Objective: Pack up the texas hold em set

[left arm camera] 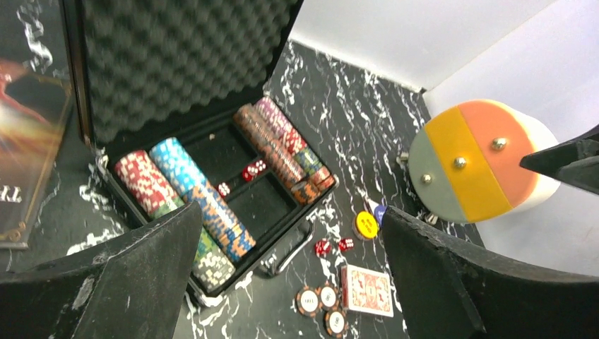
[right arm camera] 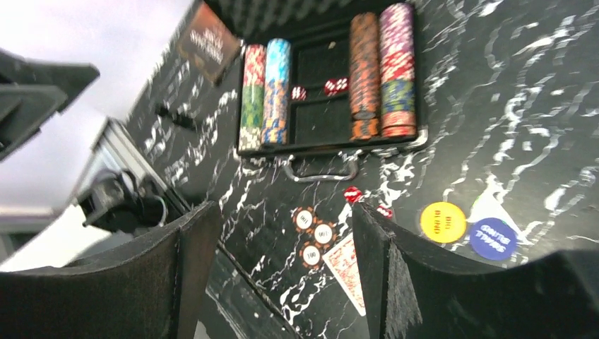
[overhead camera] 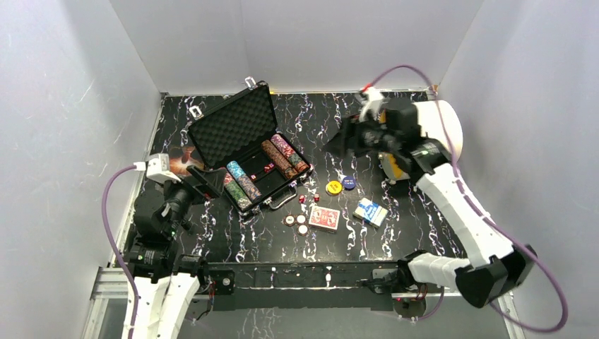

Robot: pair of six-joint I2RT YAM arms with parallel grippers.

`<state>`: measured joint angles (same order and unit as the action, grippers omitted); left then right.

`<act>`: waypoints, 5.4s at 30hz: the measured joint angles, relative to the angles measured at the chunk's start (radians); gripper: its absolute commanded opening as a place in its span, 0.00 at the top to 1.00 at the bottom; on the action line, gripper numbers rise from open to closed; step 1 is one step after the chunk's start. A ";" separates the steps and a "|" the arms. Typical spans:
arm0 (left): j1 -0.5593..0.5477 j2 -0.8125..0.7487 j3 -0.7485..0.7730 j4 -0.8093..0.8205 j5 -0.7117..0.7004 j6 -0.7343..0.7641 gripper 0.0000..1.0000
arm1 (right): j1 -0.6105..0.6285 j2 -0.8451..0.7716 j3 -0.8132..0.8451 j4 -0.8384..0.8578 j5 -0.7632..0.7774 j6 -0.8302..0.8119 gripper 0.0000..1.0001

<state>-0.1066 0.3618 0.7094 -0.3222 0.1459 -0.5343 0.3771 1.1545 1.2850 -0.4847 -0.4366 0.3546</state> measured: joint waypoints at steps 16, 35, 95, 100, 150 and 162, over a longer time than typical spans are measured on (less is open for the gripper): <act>0.000 -0.069 -0.097 -0.031 -0.081 -0.058 0.02 | 0.515 0.452 0.024 -0.100 0.612 0.113 0.55; 0.000 -0.053 -0.132 -0.045 -0.087 -0.060 0.02 | 0.491 0.689 -0.027 -0.119 0.757 0.217 0.57; 0.000 -0.148 -0.095 -0.158 -0.244 -0.036 0.02 | 0.541 1.157 0.799 -0.171 0.471 0.026 0.73; 0.000 -0.154 -0.095 -0.158 -0.245 -0.035 0.02 | 0.541 1.178 0.813 -0.172 0.481 0.023 0.72; 0.000 -0.156 -0.095 -0.158 -0.262 -0.035 0.02 | 0.548 1.274 0.861 -0.135 0.507 -0.010 0.58; 0.000 -0.156 -0.095 -0.158 -0.262 -0.035 0.01 | 0.548 1.272 0.860 -0.135 0.524 0.014 0.53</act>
<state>-0.1066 0.2054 0.6144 -0.4801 -0.1162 -0.5690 0.9253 2.4264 2.1452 -0.6193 0.0872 0.3687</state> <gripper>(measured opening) 0.983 0.452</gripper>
